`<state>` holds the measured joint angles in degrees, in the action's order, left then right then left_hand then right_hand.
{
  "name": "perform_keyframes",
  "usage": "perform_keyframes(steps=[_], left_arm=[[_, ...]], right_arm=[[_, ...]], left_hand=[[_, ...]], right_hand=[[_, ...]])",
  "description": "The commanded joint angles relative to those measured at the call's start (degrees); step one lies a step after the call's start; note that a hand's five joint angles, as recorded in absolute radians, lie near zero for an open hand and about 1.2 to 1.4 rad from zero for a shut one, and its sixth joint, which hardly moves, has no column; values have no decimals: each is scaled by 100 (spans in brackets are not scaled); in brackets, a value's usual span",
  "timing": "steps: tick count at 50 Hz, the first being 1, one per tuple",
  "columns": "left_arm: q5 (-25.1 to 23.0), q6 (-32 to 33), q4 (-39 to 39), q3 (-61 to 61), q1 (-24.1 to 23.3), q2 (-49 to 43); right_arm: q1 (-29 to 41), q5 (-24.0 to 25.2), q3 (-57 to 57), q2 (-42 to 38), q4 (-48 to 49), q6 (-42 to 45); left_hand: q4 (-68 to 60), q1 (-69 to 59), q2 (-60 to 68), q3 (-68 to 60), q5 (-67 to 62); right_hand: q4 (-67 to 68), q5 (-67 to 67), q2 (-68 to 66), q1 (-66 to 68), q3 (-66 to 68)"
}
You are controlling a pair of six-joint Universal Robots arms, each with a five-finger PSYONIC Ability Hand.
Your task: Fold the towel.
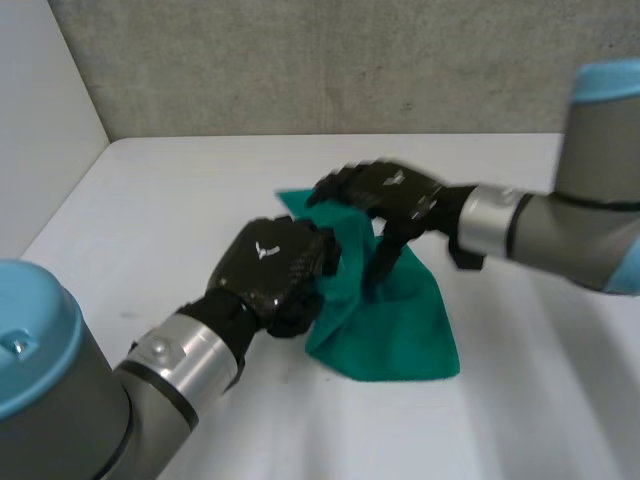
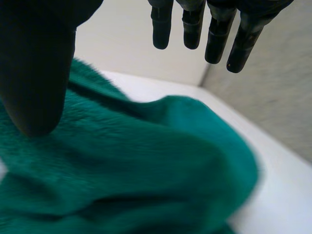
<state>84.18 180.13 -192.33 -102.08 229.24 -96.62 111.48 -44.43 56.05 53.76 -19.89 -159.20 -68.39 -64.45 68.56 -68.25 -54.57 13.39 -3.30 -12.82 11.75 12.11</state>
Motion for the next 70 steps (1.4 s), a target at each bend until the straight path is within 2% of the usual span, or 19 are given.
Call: perform_keyframes(steps=[1,2,3,5,11,14,15,22,28,29,30,31,32,35,44,47,55,62,70], left_arm=[[37,-4,2,-260,7,-41],[37,-4,2,-277,16,-41],[46,-4,2,-286,24,-41],[55,-4,-24,-286,68,-58],[46,22,-208,-15,393,-146],[99,162,-550,503,525,-435],[134,224,-647,661,543,-497],[1108,576,-1359,2129,500,-823],[1162,506,-1465,2131,464,-885],[1162,453,-1457,2026,455,-928],[1154,392,-1456,1886,438,-972],[1171,313,-1448,1780,420,-1007],[1180,217,-1387,1692,420,-1060],[1189,14,-1307,1542,472,-1139],[1145,-1347,-543,865,745,-1464],[1136,-1454,-499,891,736,-1657],[1066,-1621,-341,1322,745,-2352],[513,-2297,161,1603,649,-2607],[398,-3132,152,2402,455,-3178]], right_arm=[[567,-478,-33,-814,11,952],[594,-610,-77,-849,38,1031],[672,-977,-242,-919,99,1119],[726,-1382,-498,-955,230,1102],[770,-2849,-1175,-842,1397,629],[744,-3150,-1176,-526,1786,356],[735,-3238,-1097,-203,2004,155],[743,-3292,-290,1029,2498,-357],[770,-3327,677,1935,2499,-331],[770,-3327,679,1936,2499,-331],[735,-3336,809,2041,2490,-331],[717,-3336,915,2164,2481,-331],[708,-3336,933,2182,2481,-331],[708,-3362,960,2261,2385,-331],[743,-3749,898,2332,2121,-322],[761,-3766,907,2437,2034,-322],[814,-3810,1004,2938,1963,-339],[814,-3819,1127,3061,1840,-357],[901,-3837,1267,3254,1620,-419]], left_hand=[[-1161,-1555,1144,-1175,-1543],[-1161,-1555,1144,-1175,-1543],[-1161,-1555,1144,-1175,-1543],[-1161,-1555,1144,-1175,-1543],[-1161,-1555,1144,-1175,-1543],[-1161,-1555,1144,-1175,-1543],[-1161,-1555,1144,-1175,-1543],[-1161,-1555,1144,-1175,-1543],[-1161,-1555,1144,-1175,-1543],[19,-375,-36,5,-363],[2845,2451,-2862,2831,2463],[4756,4361,-4772,4741,4374],[5258,4863,-5274,5243,4876],[5380,4986,-5397,5366,4998],[5531,5137,-5548,5517,5149],[5532,5138,-5548,5518,5150],[5448,5054,-5464,5434,5066],[5448,5054,-5464,5433,5066],[5364,4970,-5380,5350,4982]], right_hand=[[1042,-1051,-1099,1206,1170],[1931,-1940,-1988,2096,2059],[4338,-4347,-4395,4503,4466],[6652,-6661,-6709,6816,6780],[6661,-6670,-6718,6825,6789],[6661,-6670,-6718,6825,6789],[6661,-6670,-6718,6825,6789],[6661,-6670,-6718,6825,6789],[6661,-6670,-6718,6825,6789],[6661,-6670,-6718,6825,6789],[6661,-6670,-6718,6825,6789],[6661,-6670,-6718,6825,6789],[6661,-6670,-6718,6825,6789],[6661,-6670,-6718,6825,6789],[6661,-6670,-6718,6825,6789],[6661,-6670,-6718,6825,6789],[6661,-6670,-6718,6825,6789],[6661,-6670,-6718,6825,6789],[6661,-6670,-6718,6825,6789]])
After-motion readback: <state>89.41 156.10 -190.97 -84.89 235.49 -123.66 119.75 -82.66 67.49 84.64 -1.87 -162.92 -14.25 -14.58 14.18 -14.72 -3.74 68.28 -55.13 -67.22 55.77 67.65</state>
